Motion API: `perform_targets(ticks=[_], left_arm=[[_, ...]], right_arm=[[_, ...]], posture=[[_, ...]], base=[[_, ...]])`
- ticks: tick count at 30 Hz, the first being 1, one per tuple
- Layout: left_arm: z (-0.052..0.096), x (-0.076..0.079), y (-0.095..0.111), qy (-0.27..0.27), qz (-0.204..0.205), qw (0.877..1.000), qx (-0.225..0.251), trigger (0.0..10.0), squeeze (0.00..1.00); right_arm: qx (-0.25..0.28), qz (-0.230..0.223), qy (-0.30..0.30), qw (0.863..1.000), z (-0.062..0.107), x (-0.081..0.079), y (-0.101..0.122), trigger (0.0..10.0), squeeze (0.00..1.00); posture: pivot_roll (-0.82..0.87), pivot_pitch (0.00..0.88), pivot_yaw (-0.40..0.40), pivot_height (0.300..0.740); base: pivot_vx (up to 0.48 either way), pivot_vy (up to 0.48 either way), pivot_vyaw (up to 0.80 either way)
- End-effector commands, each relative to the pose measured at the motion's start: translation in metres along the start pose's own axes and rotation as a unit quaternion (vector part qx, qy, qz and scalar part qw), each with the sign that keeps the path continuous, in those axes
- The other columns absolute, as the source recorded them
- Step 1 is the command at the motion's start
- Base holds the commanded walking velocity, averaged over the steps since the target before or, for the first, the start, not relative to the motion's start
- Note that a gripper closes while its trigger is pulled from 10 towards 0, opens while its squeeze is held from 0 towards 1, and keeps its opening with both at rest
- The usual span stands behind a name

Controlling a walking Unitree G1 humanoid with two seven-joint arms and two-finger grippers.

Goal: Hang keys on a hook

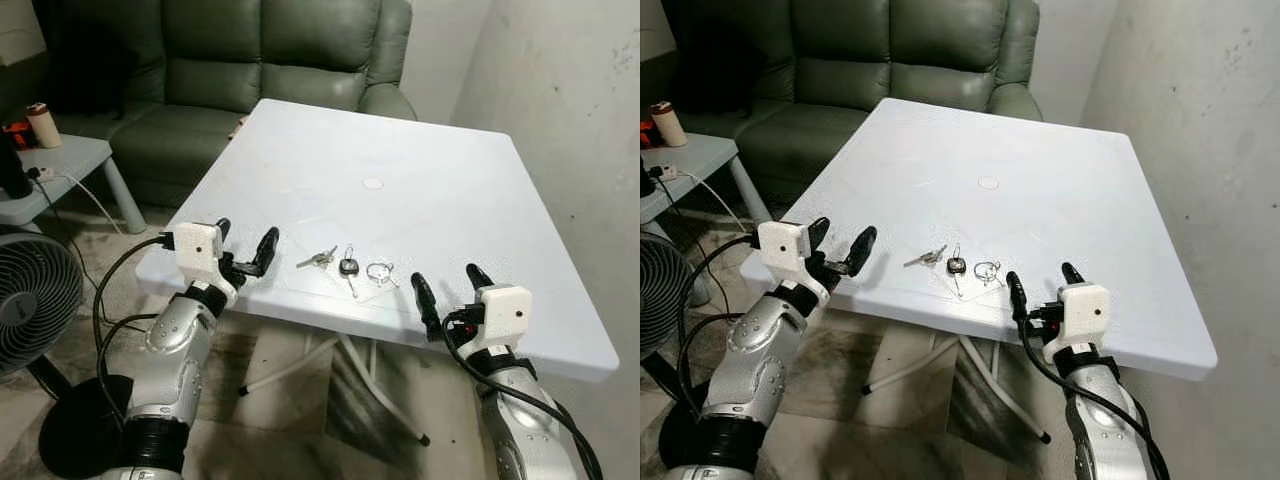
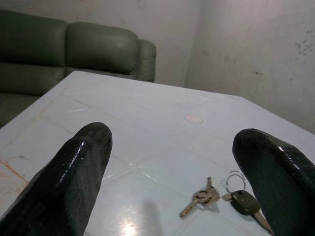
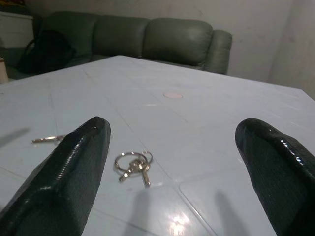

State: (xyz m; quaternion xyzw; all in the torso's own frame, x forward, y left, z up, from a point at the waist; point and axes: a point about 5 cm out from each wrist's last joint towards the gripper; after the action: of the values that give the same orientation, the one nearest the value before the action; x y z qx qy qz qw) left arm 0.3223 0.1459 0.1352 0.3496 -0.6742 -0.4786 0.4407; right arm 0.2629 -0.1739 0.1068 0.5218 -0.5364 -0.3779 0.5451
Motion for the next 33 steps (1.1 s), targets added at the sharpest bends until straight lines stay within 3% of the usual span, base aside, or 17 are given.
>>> perform_targets(ticks=[1, 33], left_arm=[[-0.0015, 0.0027, 0.0035, -0.005, -0.007, 1.0, 0.008, 10.0, 0.0], [-0.0016, 0.0035, 0.0035, -0.005, -0.008, 1.0, 0.009, 10.0, 0.0]], right_arm=[[-0.014, 0.006, -0.01, 1.0, 0.0002, 0.0019, -0.0017, 10.0, 0.0], [-0.041, 0.019, -0.035, 0.998, -0.0005, 0.0053, -0.0032, 10.0, 0.0]], posture=[[0.01, 0.015, -0.045, 0.74], [0.0, 0.026, -0.044, 0.74]], base=[[0.0, 0.0, 0.0], [0.0, 0.0, 0.0]])
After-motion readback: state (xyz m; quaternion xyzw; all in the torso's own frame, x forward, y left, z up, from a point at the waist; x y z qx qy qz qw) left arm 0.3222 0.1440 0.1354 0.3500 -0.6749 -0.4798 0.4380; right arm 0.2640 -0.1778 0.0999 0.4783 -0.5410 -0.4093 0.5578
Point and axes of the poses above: a point about 5 cm out from each wrist's last joint towards the gripper, its own z axis pointing back from the gripper into the wrist, its own y axis along the axis of the wrist's last joint, x = y × z, and after that the axes turned 9 degrees about z, right-handed
